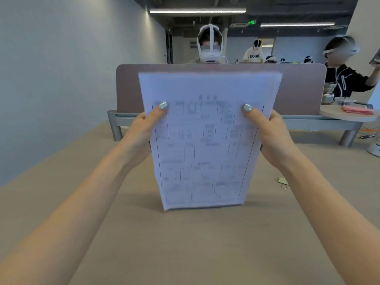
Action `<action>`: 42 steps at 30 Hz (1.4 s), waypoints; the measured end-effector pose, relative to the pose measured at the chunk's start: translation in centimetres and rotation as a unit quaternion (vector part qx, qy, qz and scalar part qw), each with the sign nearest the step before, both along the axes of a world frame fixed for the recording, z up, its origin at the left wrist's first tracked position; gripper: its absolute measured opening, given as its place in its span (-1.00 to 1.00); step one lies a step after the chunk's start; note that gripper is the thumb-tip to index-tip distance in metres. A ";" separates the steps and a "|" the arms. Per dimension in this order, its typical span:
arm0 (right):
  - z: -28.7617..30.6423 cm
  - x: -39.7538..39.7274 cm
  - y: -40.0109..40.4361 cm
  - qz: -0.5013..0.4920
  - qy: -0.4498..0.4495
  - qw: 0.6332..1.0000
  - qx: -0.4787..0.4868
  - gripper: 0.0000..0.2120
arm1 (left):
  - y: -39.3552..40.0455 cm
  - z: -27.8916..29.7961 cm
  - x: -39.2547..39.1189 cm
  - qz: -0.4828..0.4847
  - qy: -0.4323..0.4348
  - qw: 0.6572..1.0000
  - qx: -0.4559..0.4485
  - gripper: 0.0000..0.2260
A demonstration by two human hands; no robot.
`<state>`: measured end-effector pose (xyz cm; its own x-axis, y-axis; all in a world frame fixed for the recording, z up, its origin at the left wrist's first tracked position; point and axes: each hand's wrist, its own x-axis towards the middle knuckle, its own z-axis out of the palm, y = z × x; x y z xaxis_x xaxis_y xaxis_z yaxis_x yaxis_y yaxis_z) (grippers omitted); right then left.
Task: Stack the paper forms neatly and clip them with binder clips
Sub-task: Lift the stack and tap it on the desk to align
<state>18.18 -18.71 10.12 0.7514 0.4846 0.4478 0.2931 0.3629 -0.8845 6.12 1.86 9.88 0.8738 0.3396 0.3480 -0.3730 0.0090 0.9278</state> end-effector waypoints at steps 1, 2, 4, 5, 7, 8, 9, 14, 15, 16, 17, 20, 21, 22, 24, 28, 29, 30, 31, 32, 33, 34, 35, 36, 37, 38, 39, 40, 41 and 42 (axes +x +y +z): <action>-0.1 0.0 0.0 0.004 -0.003 1.000 -0.005 -0.93 | 0.1 0.0 -0.1 -0.004 -0.001 1.000 0.000 -0.77; -0.2 -0.1 0.0 0.008 -0.007 1.000 -0.009 -0.92 | 0.1 0.0 -0.2 -0.007 -0.001 1.000 0.001 -0.77; -0.2 0.0 0.0 0.015 -0.013 1.000 -0.016 -0.92 | 0.1 0.1 -0.3 -0.011 0.002 1.000 0.008 -0.76; -0.1 0.0 0.0 0.018 -0.017 0.999 -0.021 -0.92 | 0.1 0.3 -0.3 -0.014 0.003 1.000 0.014 -0.75; 0.7 0.0 -0.2 0.034 -0.026 0.999 -0.020 -0.90 | 0.0 1.2 -0.5 -0.017 -0.002 1.000 0.026 -0.76; 1.2 0.0 -0.3 0.049 -0.032 0.998 -0.013 -0.88 | 0.0 1.8 -0.5 -0.025 -0.010 0.999 0.030 -0.76; 1.8 -0.1 -0.4 0.063 -0.038 0.997 -0.005 -0.85 | -0.1 2.4 -0.6 -0.038 -0.023 0.998 0.034 -0.75; 2.7 -0.7 0.0 0.084 -0.051 0.995 0.021 -0.81 | -0.7 3.8 -0.3 -0.077 -0.075 0.994 0.026 -0.73; 2.6 -0.8 0.0 0.085 -0.047 0.995 0.024 -0.80 | -0.7 3.8 -0.2 -0.079 -0.080 0.993 0.023 -0.71; 2.6 -0.8 0.0 0.085 -0.043 0.995 0.026 -0.79 | -0.7 3.7 -0.2 -0.082 -0.084 0.993 0.019 -0.70; 2.6 -0.8 -0.1 0.082 -0.042 0.995 0.026 -0.78 | -0.6 3.6 -0.2 -0.083 -0.086 0.993 0.017 -0.69; 3.0 -0.6 -0.3 0.058 -0.052 0.996 0.029 -0.76 | -0.3 3.7 -0.2 -0.068 -0.086 0.994 0.029 -0.69; 3.1 -0.5 -0.3 0.052 -0.055 0.997 0.032 -0.76 | -0.2 3.7 -0.2 -0.062 -0.088 0.994 0.026 -0.69; 3.2 -0.4 -0.3 0.045 -0.056 0.997 0.036 -0.76 | -0.1 3.7 -0.1 -0.055 -0.093 0.994 0.014 -0.69; 3.3 -0.3 -0.2 0.034 -0.046 0.997 0.047 -0.78 | 0.0 3.6 0.0 -0.039 -0.107 0.993 -0.031 -0.70; 2.9 -0.1 0.1 0.010 -0.022 0.997 0.071 -0.87 | 0.1 2.2 0.1 0.001 -0.068 0.998 0.005 -0.80; 2.7 0.0 0.1 0.003 -0.023 0.998 0.058 -0.88 | 0.0 1.5 0.1 0.009 -0.039 0.999 0.028 -0.80; 2.2 0.1 0.2 0.001 -0.024 0.999 0.040 -0.88 | -0.1 0.9 0.2 0.016 -0.008 0.999 0.044 -0.80; 1.8 0.1 0.2 0.005 -0.019 1.000 0.022 -0.87 | -0.2 0.4 0.2 0.020 0.015 0.998 0.055 -0.81; 1.4 0.1 0.3 0.011 -0.013 1.000 0.007 -0.87 | -0.4 0.0 0.2 0.021 0.028 0.998 0.058 -0.82; 1.3 0.0 0.3 0.016 -0.010 1.000 0.000 -0.88 | -0.5 0.0 0.1 0.022 0.028 0.998 0.057 -0.83; 1.4 -0.1 0.4 0.016 -0.012 1.000 -0.001 -0.88 | -0.5 0.2 0.0 0.025 0.023 0.998 0.054 -0.83; 1.8 -0.3 0.4 0.016 -0.015 1.000 0.004 -0.88 | -0.4 0.7 -0.1 0.028 0.014 0.998 0.052 -0.83; 2.3 -0.4 0.4 0.017 -0.020 1.000 0.011 -0.88 | -0.2 1.2 -0.3 0.029 0.003 0.998 0.047 -0.84; 2.7 -0.6 0.3 0.021 -0.023 0.999 0.017 -0.88 | -0.1 1.7 -0.5 0.028 -0.008 0.999 0.041 -0.84; 3.0 -0.7 0.3 0.027 -0.024 0.999 0.022 -0.88 | 0.1 1.9 -0.8 0.024 -0.016 0.999 0.033 -0.83; 2.9 -0.8 0.3 0.034 -0.021 0.999 0.024 -0.88 | 0.2 1.7 -1.0 0.018 -0.019 0.999 0.027 -0.82; 2.3 -0.9 0.4 0.040 -0.016 0.999 0.020 -0.88 | 0.3 1.1 -1.3 0.017 -0.010 1.000 0.023 -0.78; 1.3 -0.9 0.5 0.040 -0.009 0.999 0.008 -0.87 | 0.2 0.0 -1.6 0.022 0.009 0.999 0.024 -0.74; 0.1 -1.0 0.6 0.036 -0.005 0.999 -0.009 -0.86 | 0.0 -1.3 -1.7 0.032 0.029 0.999 0.026 -0.71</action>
<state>17.22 -18.10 10.17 0.7101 0.5453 0.4454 0.2751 0.3675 -0.8884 4.43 1.86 8.55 0.8702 0.3778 0.3163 -0.3174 -0.0613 0.9463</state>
